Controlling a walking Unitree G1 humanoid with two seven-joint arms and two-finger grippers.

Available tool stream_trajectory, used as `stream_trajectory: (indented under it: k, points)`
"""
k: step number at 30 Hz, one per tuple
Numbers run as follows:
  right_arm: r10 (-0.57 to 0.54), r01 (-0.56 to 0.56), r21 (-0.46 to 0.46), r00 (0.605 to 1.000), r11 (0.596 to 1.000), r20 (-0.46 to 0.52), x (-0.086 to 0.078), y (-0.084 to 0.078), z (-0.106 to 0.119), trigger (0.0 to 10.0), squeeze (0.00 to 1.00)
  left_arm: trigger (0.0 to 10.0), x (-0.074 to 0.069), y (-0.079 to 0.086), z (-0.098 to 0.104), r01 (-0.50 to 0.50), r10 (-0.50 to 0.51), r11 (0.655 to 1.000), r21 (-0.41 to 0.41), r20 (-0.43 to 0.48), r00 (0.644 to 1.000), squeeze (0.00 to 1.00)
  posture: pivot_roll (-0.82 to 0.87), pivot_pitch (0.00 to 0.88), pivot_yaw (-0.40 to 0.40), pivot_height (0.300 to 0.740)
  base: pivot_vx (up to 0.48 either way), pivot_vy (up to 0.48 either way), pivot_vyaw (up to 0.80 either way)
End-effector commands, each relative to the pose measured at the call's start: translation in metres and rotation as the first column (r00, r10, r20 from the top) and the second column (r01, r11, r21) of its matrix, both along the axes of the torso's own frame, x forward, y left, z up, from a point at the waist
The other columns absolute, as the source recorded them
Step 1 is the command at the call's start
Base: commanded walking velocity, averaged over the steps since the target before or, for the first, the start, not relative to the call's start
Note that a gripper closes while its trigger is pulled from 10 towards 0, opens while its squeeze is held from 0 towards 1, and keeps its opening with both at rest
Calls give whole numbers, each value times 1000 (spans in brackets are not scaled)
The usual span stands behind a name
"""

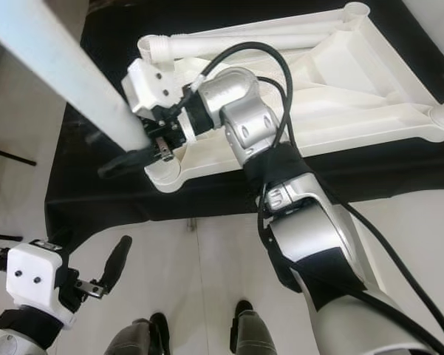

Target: Building children table

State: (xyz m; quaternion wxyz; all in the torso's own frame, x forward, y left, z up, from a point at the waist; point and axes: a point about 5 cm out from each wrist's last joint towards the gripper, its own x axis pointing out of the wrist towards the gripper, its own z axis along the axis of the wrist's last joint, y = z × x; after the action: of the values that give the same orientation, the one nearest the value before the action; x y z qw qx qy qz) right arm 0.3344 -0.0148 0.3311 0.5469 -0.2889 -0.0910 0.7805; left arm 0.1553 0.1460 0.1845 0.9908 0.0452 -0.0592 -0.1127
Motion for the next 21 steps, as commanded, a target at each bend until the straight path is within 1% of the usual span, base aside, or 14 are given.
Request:
stream_trajectory:
  k: [1, 2, 3, 4, 6, 7, 10, 11, 13, 15, 18, 20, 21]
  points:
    - [-66, 62, -46, 994, 997, -83, 6, 12, -22, 10000, 0, 10000, -1, 1, -2, -8, 8, 1000, 4, -13, 1000, 0, 58, 403, 33, 740, 0, 0, 0]
    - [-66, 62, -46, 994, 997, -83, 6, 12, -22, 10000, 0, 10000, -1, 1, -2, -8, 8, 1000, 4, -13, 1000, 0, 58, 403, 33, 740, 0, 0, 0]
    - [-109, 108, -18, 990, 994, -92, 9, 15, -20, 10000, 0, 10000, -1, 1, -1, -8, 8, 1000, 3, -12, 1000, 0, 55, 405, 33, 740, 0, 0, 0]
    - [-109, 108, -18, 990, 994, -92, 9, 15, -20, 10000, 0, 10000, -1, 1, -1, -8, 8, 1000, 3, -12, 1000, 0, 55, 405, 33, 740, 0, 0, 0]
    - [-189, 194, 27, 974, 981, -129, 14, 18, -19, 10000, 0, 10000, 0, 1, -1, -9, 9, 1000, 1, -10, 1000, 0, 55, 407, 33, 740, 0, 0, 0]
    - [-189, 194, 27, 974, 981, -129, 14, 18, -19, 10000, 0, 10000, 0, 1, -1, -9, 9, 1000, 1, -10, 1000, 0, 55, 407, 33, 740, 0, 0, 0]
    - [-283, 298, 64, 943, 952, -177, 21, 19, -21, 10000, 0, 10000, 0, 1, -1, -10, 10, 1000, 1, -10, 1000, 0, 52, 409, 35, 740, 0, 0, 0]
    - [-283, 298, 64, 943, 952, -177, 21, 19, -21, 10000, 0, 10000, 0, 1, -1, -10, 10, 1000, 1, -10, 1000, 0, 52, 409, 35, 740, 0, 0, 0]
    - [-333, 351, 62, 921, 934, -202, 25, 16, -28, 10000, 0, 10000, 1, 1, -1, -10, 10, 1000, 0, -10, 1000, 0, 52, 411, 38, 740, 0, 0, 0]
    - [-333, 351, 62, 921, 934, -202, 25, 16, -28, 10000, 0, 10000, 1, 1, -1, -10, 10, 1000, 0, -10, 1000, 0, 52, 411, 38, 740, 0, 0, 0]
    - [-391, 418, 63, 886, 906, -250, 30, 12, -40, 10000, 0, 10000, 1, 2, -1, -11, 11, 1000, 2, -10, 1000, 0, 49, 412, 46, 740, 0, 0, 0]
    - [-391, 418, 63, 886, 906, -250, 30, 12, -40, 10000, 0, 10000, 1, 2, -1, -11, 11, 1000, 2, -10, 1000, 0, 49, 412, 46, 740, 0, 0, 0]
    - [-416, 449, 67, 867, 891, -274, 31, 10, -43, 10000, 0, 10000, 2, 3, -1, -11, 11, 1000, 2, -11, 1000, 0, 50, 410, 48, 740, 0, 0, 0]
